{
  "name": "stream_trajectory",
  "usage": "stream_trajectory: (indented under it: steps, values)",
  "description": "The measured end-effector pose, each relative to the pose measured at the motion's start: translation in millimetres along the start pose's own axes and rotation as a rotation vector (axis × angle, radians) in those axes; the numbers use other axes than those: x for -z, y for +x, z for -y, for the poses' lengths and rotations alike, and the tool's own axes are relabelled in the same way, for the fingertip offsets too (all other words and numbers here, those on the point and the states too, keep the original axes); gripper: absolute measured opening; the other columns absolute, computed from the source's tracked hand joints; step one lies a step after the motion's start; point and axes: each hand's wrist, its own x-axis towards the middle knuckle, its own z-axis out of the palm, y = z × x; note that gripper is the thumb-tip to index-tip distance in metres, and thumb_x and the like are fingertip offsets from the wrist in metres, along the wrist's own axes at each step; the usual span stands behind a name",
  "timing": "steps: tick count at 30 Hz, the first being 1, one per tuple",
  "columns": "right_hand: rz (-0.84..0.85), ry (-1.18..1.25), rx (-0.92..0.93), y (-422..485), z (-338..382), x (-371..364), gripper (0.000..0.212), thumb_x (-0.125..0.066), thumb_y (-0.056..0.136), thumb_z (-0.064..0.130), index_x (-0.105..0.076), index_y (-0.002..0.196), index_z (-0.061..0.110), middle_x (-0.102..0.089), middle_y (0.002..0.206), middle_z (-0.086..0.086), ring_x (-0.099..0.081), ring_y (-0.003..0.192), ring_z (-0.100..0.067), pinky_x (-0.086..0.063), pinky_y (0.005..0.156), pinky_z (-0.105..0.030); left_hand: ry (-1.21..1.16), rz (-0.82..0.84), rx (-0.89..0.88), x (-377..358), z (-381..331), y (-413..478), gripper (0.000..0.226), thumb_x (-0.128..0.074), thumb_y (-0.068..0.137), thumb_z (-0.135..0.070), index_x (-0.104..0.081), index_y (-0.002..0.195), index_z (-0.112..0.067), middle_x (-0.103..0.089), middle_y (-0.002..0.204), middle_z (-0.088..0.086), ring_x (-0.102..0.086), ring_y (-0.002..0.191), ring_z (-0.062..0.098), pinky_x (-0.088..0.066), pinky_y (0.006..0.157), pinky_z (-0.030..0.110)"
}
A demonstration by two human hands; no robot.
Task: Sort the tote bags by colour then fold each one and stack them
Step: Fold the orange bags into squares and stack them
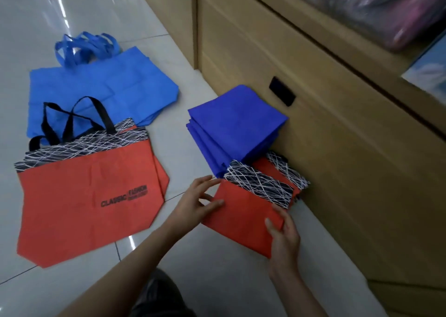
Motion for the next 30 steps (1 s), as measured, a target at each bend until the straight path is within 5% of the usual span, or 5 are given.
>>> stream_trajectory:
  steps: [7,11,20,26,30]
  values:
    - [-0.044,-0.038,-0.034,0.3,-21.7,28.7,0.044,-0.058,0.079,-0.014,-0.069,0.098,0.024,-0.067,0.111,0.002,-0.06,0.11,-0.022,-0.045,0.1,-0.048,0.083,0.032,0.072,8.9,16.2,-22.6,0.041,-0.059,0.071,-0.067,-0.056,0.105,-0.044,-0.048,0.123,-0.015,-0.061,0.089,-0.002,-0.046,0.073,0.009]
    - [-0.184,0.043,-0.085,-9.8,-21.1,43.3,0.041,-0.057,0.08,-0.013,-0.068,0.097,0.022,-0.066,0.111,-0.005,-0.06,0.108,-0.026,-0.05,0.092,-0.041,0.125,-0.039,0.095,12.9,24.2,-22.1,0.021,-0.066,0.084,-0.035,-0.056,0.101,-0.042,-0.049,0.119,-0.013,-0.059,0.09,-0.006,-0.045,0.072,0.01]
    - [-0.318,-0.131,0.047,50.1,-2.2,-19.3,0.036,-0.058,0.091,0.008,-0.052,0.126,0.012,-0.054,0.126,-0.007,-0.055,0.11,-0.021,-0.046,0.093,-0.035,0.105,-0.022,0.026,1.4,4.2,-10.1,0.019,-0.064,0.087,-0.028,-0.057,0.1,-0.041,-0.046,0.117,-0.021,-0.058,0.092,-0.005,-0.047,0.08,0.019]
    - [-0.279,-1.007,-0.036,60.0,-7.9,-22.8,0.062,-0.052,0.09,0.051,-0.031,0.146,0.033,-0.029,0.143,-0.016,-0.033,0.128,-0.031,-0.031,0.102,-0.043,0.104,-0.051,0.061,9.3,20.1,-22.4,0.017,-0.063,0.087,-0.026,-0.059,0.096,-0.04,-0.047,0.118,-0.017,-0.058,0.09,-0.007,-0.045,0.074,0.015]
    - [-0.253,-1.381,0.408,55.5,-25.6,-14.1,0.073,-0.058,0.085,0.049,-0.027,0.148,0.031,-0.007,0.156,-0.021,-0.014,0.142,-0.037,-0.011,0.112,-0.054,0.101,-0.087,0.106,19.8,38.2,-33.1,0.015,-0.063,0.087,-0.021,-0.061,0.094,-0.035,-0.049,0.119,-0.01,-0.058,0.088,-0.006,-0.046,0.07,0.01]
